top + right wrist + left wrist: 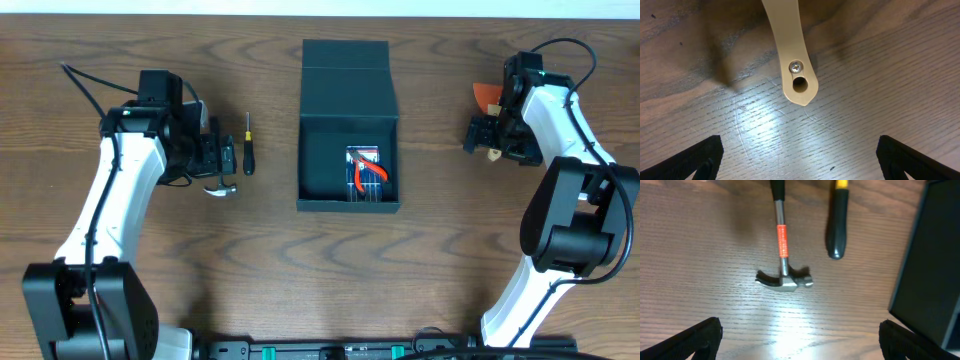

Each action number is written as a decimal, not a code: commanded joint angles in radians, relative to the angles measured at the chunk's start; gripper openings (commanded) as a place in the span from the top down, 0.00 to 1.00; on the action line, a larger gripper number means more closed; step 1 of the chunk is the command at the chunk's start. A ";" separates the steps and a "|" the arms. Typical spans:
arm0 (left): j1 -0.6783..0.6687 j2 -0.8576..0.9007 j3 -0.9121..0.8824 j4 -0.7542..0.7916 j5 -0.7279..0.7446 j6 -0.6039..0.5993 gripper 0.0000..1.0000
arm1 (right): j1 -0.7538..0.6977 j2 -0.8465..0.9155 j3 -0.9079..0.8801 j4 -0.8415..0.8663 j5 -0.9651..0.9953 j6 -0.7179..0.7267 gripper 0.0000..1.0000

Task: Pack container
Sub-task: 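Move the left gripper toward the red-handled hammer, then move the left gripper over the yellow-black screwdriver and lower it, then close the left gripper on the screwdriver handle and lift it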

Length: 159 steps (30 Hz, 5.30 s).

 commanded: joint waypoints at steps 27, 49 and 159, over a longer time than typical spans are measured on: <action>-0.208 0.151 -0.017 0.208 -0.058 0.023 0.01 | 0.000 -0.005 0.002 0.002 0.010 -0.007 0.01; -0.188 0.328 0.011 0.291 -0.082 -0.034 0.01 | 0.000 -0.005 0.002 0.002 0.010 -0.007 0.01; -0.253 0.423 0.013 0.320 -0.204 -0.079 0.62 | 0.000 -0.005 0.002 0.002 0.010 -0.007 0.01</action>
